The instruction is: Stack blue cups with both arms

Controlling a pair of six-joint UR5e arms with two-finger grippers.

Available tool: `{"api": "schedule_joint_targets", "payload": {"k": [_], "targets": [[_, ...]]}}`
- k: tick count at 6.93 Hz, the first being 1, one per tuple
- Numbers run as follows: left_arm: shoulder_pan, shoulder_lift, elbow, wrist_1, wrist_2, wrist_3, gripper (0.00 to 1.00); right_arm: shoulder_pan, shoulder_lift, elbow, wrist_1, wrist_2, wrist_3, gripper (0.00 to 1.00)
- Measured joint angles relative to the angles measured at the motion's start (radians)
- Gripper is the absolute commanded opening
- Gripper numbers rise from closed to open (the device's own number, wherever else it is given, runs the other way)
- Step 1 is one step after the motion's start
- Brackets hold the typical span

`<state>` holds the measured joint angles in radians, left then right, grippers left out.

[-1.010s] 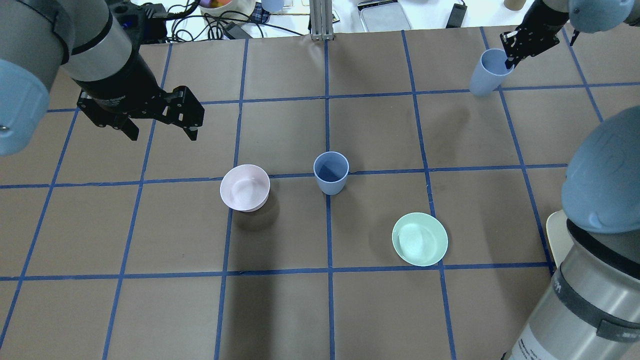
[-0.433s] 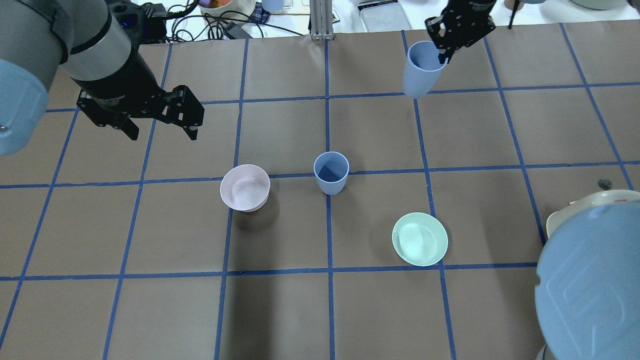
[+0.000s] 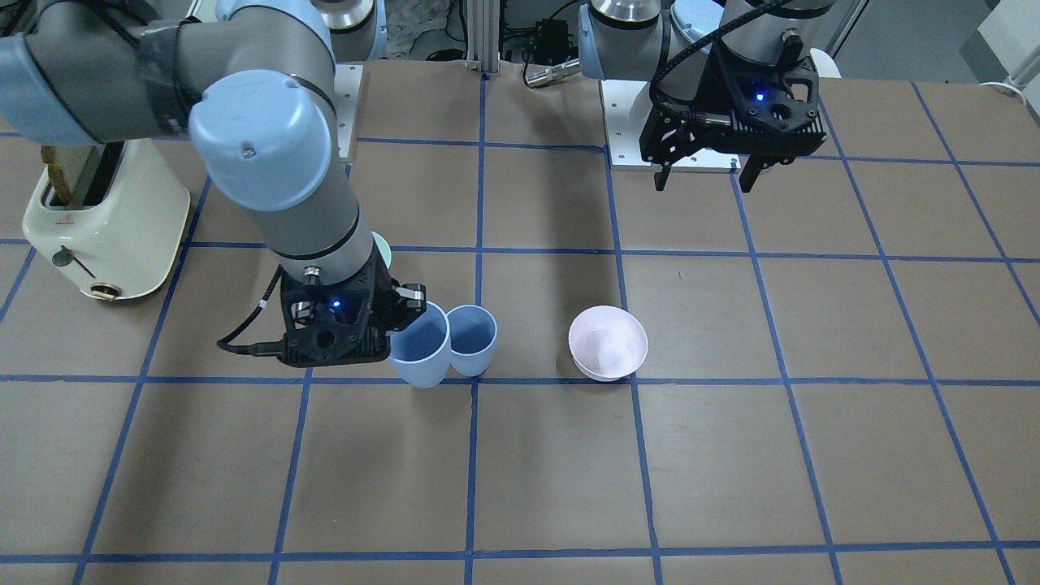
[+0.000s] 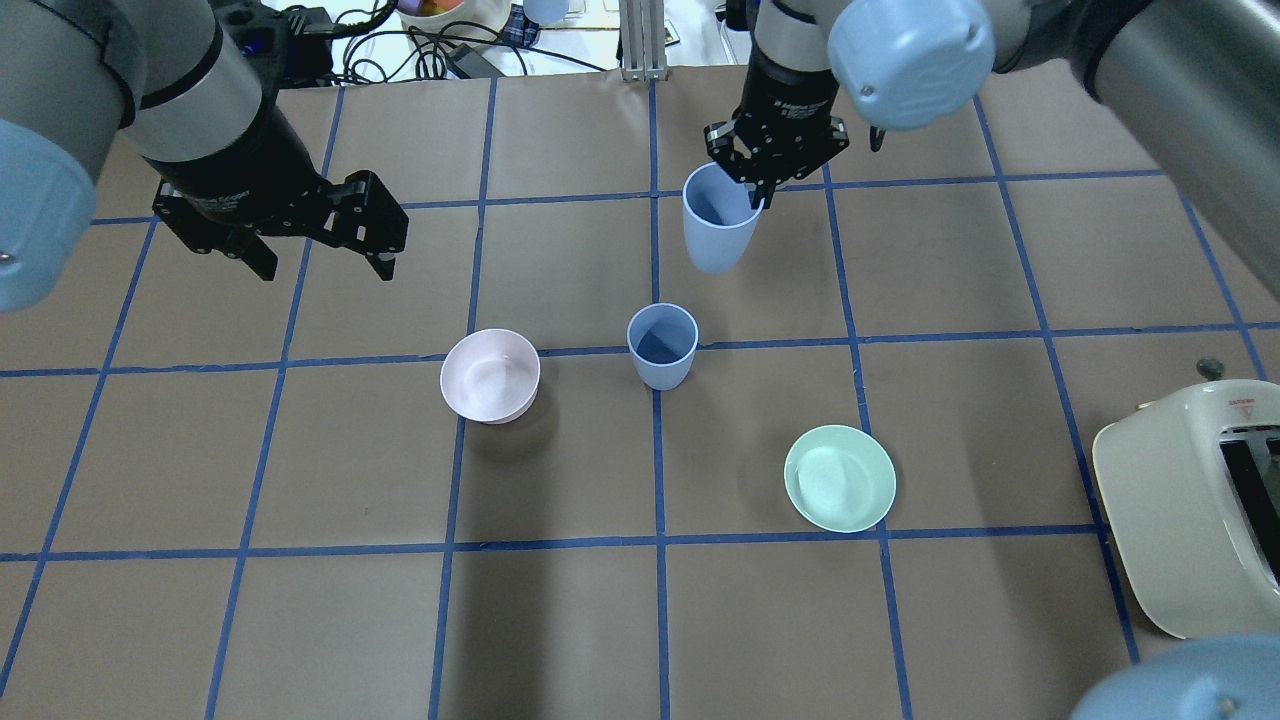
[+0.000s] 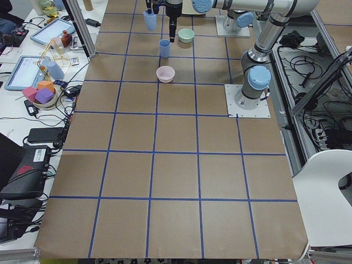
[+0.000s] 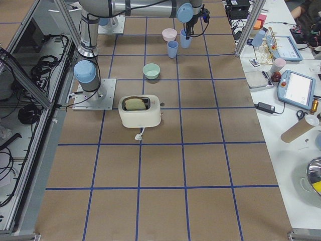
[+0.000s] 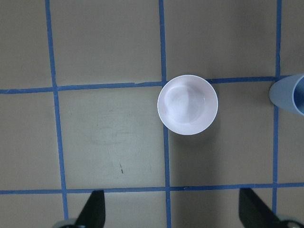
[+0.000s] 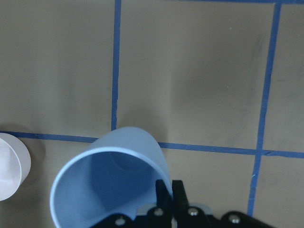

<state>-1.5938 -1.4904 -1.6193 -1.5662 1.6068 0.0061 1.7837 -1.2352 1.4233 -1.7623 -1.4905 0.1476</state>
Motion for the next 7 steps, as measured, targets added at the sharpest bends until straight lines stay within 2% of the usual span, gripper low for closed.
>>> {"api": "schedule_joint_targets", "payload": {"k": [2, 7], "targets": [[0.0, 0.001, -0.001, 0.0, 0.001, -0.001, 1.0, 0.059, -0.017, 0.08, -0.036, 0.0, 0.047, 0.0], [0.001, 0.001, 0.0, 0.0, 0.004, 0.0, 1.0, 0.073, -0.054, 0.097, -0.038, -0.019, 0.062, 0.0]]}}
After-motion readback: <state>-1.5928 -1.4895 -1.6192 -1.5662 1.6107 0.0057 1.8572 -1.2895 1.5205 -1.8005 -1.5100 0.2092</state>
